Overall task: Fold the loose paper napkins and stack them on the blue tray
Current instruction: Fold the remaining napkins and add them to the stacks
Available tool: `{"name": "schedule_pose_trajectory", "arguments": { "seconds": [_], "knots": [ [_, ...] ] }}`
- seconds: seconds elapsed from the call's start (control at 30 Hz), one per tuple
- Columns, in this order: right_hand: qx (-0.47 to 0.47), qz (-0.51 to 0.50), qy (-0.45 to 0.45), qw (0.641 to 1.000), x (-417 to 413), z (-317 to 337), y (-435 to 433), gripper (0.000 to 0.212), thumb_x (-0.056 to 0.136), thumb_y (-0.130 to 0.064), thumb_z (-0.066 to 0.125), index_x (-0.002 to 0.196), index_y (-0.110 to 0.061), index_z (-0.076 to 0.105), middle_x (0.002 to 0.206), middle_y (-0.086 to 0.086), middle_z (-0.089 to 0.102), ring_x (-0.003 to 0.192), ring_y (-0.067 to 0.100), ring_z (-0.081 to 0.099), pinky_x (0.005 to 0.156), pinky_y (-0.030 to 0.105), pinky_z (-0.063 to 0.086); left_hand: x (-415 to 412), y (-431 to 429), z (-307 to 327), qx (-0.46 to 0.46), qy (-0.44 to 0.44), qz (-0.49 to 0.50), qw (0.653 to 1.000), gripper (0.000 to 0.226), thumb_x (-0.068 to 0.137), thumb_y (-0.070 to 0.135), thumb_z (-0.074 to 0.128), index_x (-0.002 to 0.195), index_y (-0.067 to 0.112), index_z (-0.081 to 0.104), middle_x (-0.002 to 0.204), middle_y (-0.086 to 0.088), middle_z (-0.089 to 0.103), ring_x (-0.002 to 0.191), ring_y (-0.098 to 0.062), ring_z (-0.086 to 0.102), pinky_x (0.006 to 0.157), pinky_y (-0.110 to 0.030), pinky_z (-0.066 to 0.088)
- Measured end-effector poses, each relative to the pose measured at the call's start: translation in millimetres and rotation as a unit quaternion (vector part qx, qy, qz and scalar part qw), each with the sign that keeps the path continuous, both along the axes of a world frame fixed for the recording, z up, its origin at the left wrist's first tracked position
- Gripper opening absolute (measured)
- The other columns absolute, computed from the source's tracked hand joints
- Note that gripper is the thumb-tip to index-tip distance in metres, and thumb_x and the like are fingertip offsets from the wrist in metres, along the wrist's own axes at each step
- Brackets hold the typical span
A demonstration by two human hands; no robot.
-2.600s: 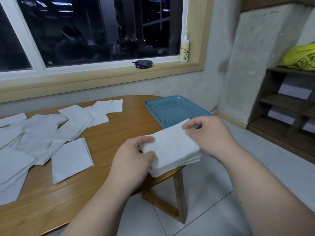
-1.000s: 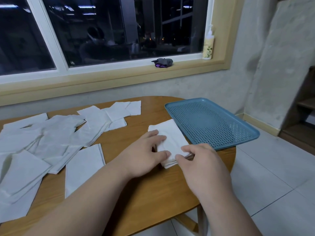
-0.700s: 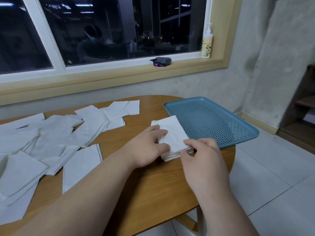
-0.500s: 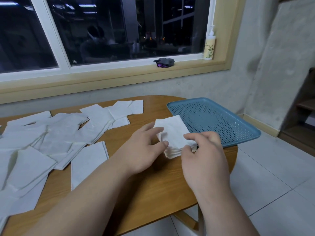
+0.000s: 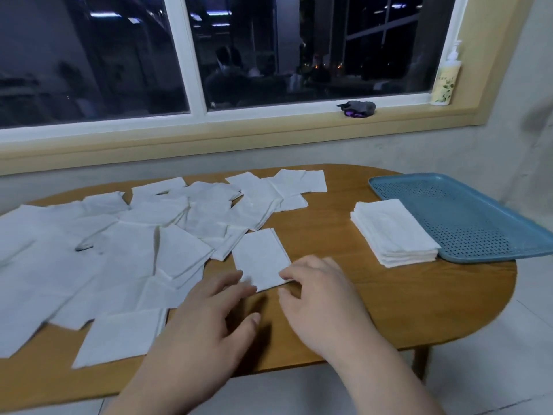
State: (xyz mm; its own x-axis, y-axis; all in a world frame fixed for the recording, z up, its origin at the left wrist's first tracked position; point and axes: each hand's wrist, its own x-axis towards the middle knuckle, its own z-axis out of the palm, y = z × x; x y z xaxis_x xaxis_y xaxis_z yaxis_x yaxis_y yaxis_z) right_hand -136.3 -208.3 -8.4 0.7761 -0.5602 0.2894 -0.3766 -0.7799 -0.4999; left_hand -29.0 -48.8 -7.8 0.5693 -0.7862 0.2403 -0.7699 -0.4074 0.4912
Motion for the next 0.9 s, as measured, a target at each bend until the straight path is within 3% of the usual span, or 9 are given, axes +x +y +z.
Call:
{"name": "schedule_pose_trajectory", "arguments": {
  "seconds": [0.13, 0.23, 0.3, 0.37, 0.57, 0.7, 0.9],
  "knots": [
    [-0.016, -0.025, 0.034, 0.999, 12.6, -4.3, 9.8, 0.037, 0.097, -0.049, 0.048, 0.128, -0.035, 0.062, 0.126, -0.021, 0.054, 0.117, 0.007, 0.040, 0.104, 0.029, 0.036, 7.8, 25.6, -0.6, -0.035, 0.015, 0.020, 0.999, 0.063, 0.070, 0.074, 0.034, 0.121, 0.048, 0.060, 0.132, 0.042, 0.033, 0.131, 0.017, 0.027, 0.105, -0.011, 0.027],
    [0.009, -0.072, 0.041, 0.997, 15.8, -1.9, 9.2, 0.039, 0.097, -0.052, 0.048, 0.128, -0.033, 0.062, 0.125, -0.016, 0.054, 0.117, 0.010, 0.041, 0.103, 0.031, 0.039, 8.5, 29.8, -0.8, -0.038, 0.011, 0.011, 0.999, 0.045, 0.081, 0.064, 0.050, 0.120, 0.046, 0.062, 0.129, 0.043, 0.034, 0.129, 0.016, 0.029, 0.103, -0.011, 0.029],
    [0.010, -0.112, 0.044, 0.993, 18.8, -0.5, 5.9, 0.037, 0.096, -0.053, 0.049, 0.122, -0.032, 0.065, 0.118, -0.011, 0.055, 0.110, 0.013, 0.044, 0.097, 0.032, 0.043, 9.5, 26.8, -1.1, -0.038, 0.010, -0.001, 0.999, 0.035, 0.088, 0.055, 0.054, 0.120, 0.044, 0.062, 0.123, 0.044, 0.034, 0.127, 0.017, 0.028, 0.102, -0.010, 0.028],
    [0.004, -0.146, 0.051, 0.988, 24.4, -0.2, 2.1, 0.031, 0.095, -0.051, 0.051, 0.112, -0.031, 0.067, 0.109, -0.008, 0.054, 0.100, 0.014, 0.046, 0.089, 0.032, 0.046, 11.6, 22.2, -0.8, -0.029, -0.002, -0.014, 0.999, 0.038, 0.087, 0.058, 0.047, 0.120, 0.044, 0.062, 0.119, 0.044, 0.035, 0.125, 0.016, 0.029, 0.098, -0.009, 0.029],
    [0.003, -0.177, 0.035, 0.984, 39.8, 0.0, -1.2, 0.014, 0.094, -0.036, 0.056, 0.083, -0.032, 0.064, 0.094, -0.010, 0.055, 0.085, 0.015, 0.055, 0.074, 0.036, 0.054, 21.3, 13.4, -4.4, -0.036, 0.008, -0.024, 0.999, 0.035, 0.089, 0.055, 0.049, 0.118, 0.042, 0.064, 0.126, 0.036, 0.043, 0.122, 0.011, 0.036, 0.100, -0.016, 0.036],
    [0.004, -0.180, 0.014, 0.984, 41.2, 0.3, -3.3, 0.018, 0.094, -0.030, 0.059, 0.075, -0.032, 0.060, 0.091, -0.013, 0.053, 0.077, 0.010, 0.054, 0.062, 0.031, 0.051, 21.4, 10.8, -5.0, -0.032, 0.010, -0.027, 0.999, 0.037, 0.090, 0.057, 0.047, 0.121, 0.044, 0.061, 0.128, 0.036, 0.042, 0.122, 0.011, 0.035, 0.106, -0.023, 0.037],
    [0.014, -0.164, -0.044, 0.985, 37.2, 3.3, -1.7, 0.019, 0.093, -0.026, 0.063, 0.074, -0.028, 0.059, 0.087, -0.013, 0.056, 0.070, 0.008, 0.055, 0.057, 0.028, 0.050, 20.7, 12.5, -4.8, -0.050, 0.001, -0.029, 0.998, 0.034, 0.090, 0.057, 0.047, 0.118, 0.045, 0.062, 0.127, 0.038, 0.040, 0.123, 0.013, 0.033, 0.105, -0.022, 0.036]
  ]
}}
